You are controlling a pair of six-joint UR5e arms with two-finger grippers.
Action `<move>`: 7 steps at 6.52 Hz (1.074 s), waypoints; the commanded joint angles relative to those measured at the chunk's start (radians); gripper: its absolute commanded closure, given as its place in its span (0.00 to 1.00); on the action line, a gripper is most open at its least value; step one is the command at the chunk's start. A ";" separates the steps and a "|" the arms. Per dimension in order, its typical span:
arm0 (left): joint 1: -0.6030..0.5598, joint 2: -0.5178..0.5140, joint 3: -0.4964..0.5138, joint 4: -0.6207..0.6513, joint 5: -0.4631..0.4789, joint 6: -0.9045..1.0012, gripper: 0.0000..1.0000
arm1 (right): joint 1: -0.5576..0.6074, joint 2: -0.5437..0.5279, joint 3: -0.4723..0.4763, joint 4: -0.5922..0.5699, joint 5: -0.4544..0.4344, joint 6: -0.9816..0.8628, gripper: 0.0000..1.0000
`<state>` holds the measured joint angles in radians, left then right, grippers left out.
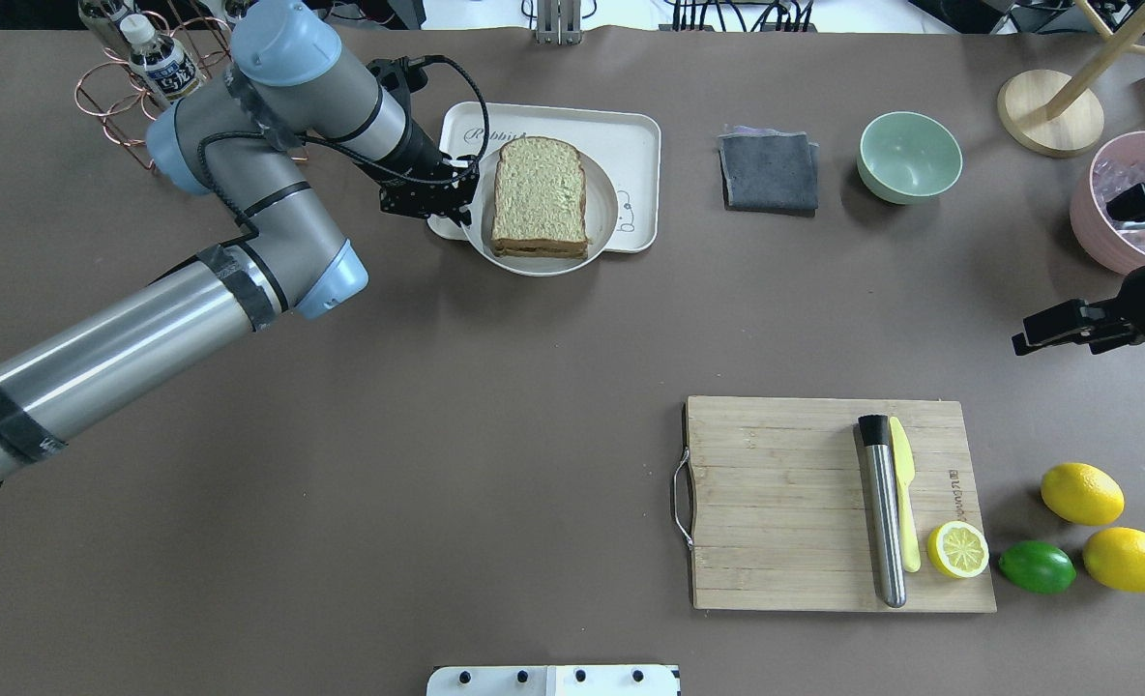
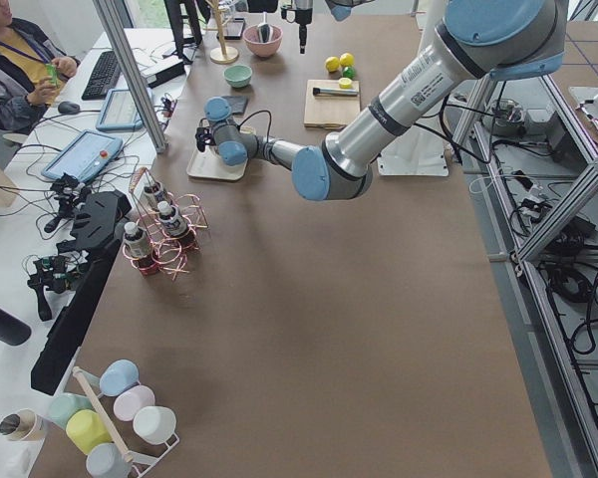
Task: Make sandwich and place on tray
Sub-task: 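Slide the plate with the left gripper onto the white Rabbit tray, then open the left gripper and release the plate on the tray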
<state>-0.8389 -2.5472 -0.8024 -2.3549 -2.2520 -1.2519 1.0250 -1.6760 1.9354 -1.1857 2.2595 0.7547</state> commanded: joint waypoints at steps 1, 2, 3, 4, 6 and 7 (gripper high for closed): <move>-0.011 -0.053 0.099 -0.018 0.006 0.032 1.00 | -0.002 0.001 -0.001 0.000 0.002 0.000 0.00; -0.011 -0.060 0.113 -0.021 0.014 0.032 1.00 | -0.005 0.001 -0.001 0.000 0.002 0.000 0.00; -0.011 -0.076 0.130 -0.021 0.028 0.032 1.00 | -0.006 0.001 0.000 0.000 0.003 0.002 0.00; -0.015 -0.079 0.146 -0.021 0.034 0.032 1.00 | -0.011 0.004 -0.003 0.000 0.003 0.002 0.00; -0.015 -0.087 0.155 -0.021 0.064 0.031 1.00 | -0.017 0.010 -0.006 0.000 0.003 0.002 0.00; -0.012 -0.090 0.155 -0.024 0.087 0.022 1.00 | -0.022 0.013 -0.007 0.000 0.003 0.002 0.00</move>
<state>-0.8535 -2.6334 -0.6497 -2.3770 -2.1874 -1.2234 1.0076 -1.6661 1.9300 -1.1858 2.2626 0.7562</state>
